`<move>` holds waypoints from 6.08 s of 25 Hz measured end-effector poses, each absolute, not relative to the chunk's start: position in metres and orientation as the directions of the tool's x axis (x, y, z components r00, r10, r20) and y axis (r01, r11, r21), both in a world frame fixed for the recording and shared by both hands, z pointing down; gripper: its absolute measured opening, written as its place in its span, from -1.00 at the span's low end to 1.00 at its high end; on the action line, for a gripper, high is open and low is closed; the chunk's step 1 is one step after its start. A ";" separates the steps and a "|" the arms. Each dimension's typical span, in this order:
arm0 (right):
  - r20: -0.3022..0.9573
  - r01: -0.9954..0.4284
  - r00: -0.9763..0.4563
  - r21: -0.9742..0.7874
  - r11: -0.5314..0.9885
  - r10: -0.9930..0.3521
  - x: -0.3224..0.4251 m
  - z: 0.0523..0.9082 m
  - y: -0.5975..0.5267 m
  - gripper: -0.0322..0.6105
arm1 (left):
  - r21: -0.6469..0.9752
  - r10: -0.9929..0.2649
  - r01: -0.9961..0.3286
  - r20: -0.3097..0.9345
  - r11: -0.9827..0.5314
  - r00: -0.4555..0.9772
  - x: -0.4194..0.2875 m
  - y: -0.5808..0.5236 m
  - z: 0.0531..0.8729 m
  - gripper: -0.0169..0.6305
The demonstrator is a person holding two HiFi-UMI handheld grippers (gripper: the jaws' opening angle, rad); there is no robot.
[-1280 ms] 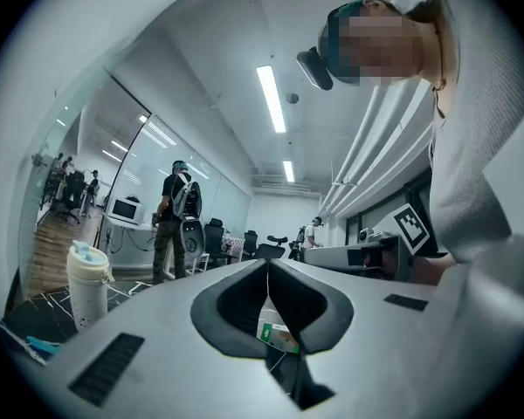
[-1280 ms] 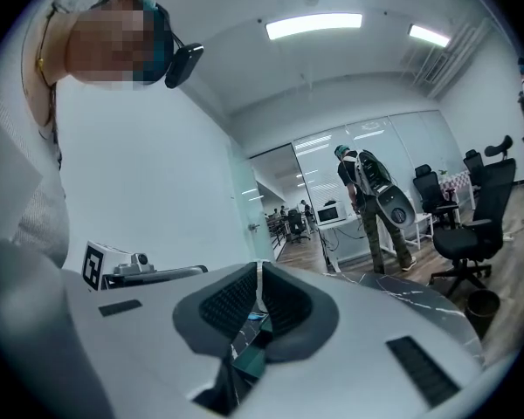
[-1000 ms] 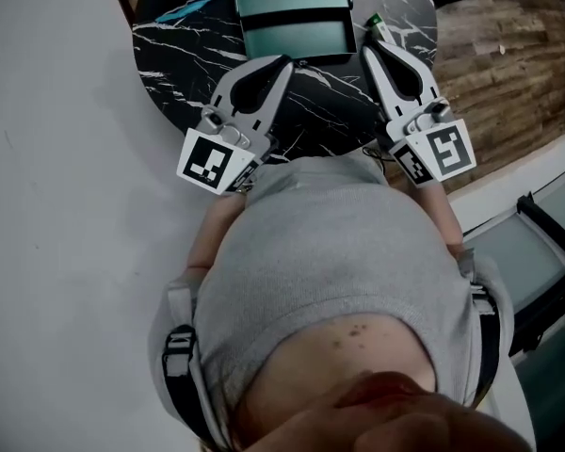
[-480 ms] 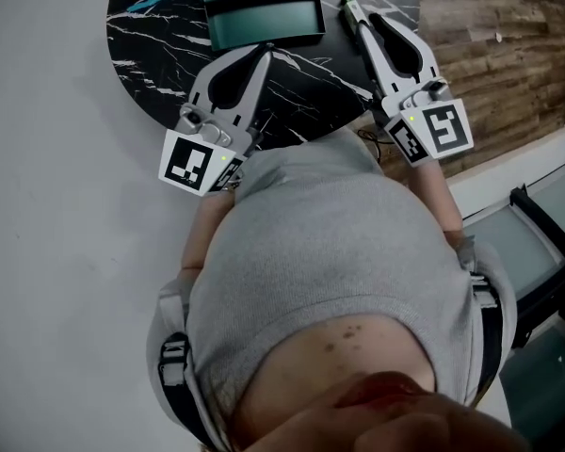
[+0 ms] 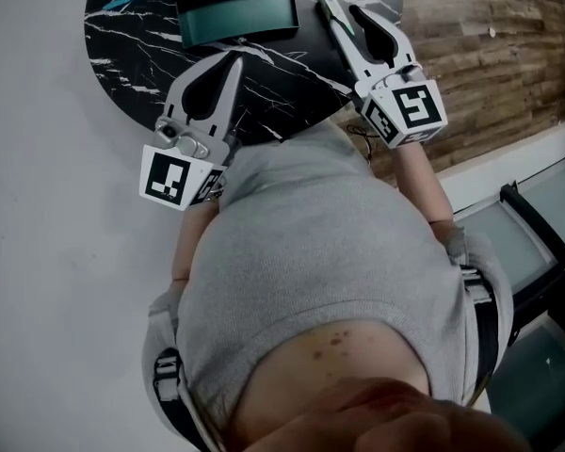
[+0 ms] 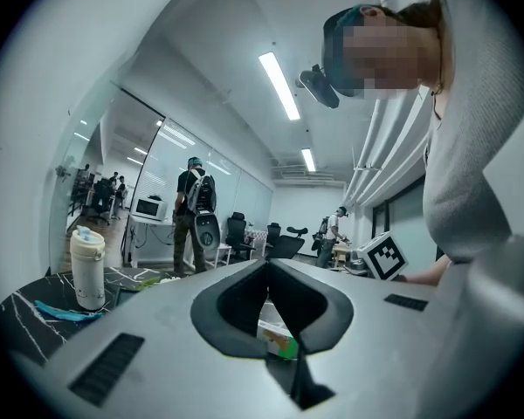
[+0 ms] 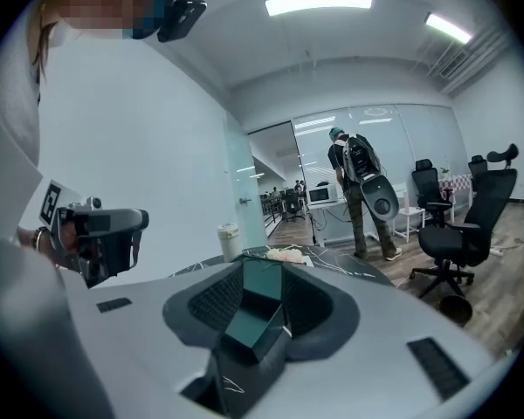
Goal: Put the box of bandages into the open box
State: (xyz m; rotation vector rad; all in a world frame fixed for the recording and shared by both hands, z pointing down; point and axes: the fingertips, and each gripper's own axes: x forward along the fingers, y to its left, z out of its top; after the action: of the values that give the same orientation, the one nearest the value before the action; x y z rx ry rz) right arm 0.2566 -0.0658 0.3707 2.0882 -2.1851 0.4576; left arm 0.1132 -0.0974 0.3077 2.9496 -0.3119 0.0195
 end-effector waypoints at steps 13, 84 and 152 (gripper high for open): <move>0.355 -0.987 -0.064 -0.162 0.006 -0.933 0.273 0.424 -0.072 -0.37 | 0.142 -0.274 -0.279 0.057 -0.950 0.960 0.105 -0.092 0.312 -0.91; 0.533 -0.983 0.138 -0.030 -0.182 -0.835 0.287 0.488 -0.085 -0.43 | 0.128 -0.348 -0.349 0.038 -0.928 0.937 0.043 -0.120 0.305 -0.91; 0.497 -0.916 -0.333 0.032 0.400 -0.801 0.101 0.466 -0.219 -0.44 | 0.151 -0.708 -0.705 0.040 -0.693 0.705 -0.107 -0.112 0.324 -0.91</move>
State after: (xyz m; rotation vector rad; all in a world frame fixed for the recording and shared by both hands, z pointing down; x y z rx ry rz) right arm 0.1015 -0.2192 0.4658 1.4697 -2.2250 0.3533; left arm -0.1068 -0.1119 0.3242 2.7556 -1.1494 -0.0323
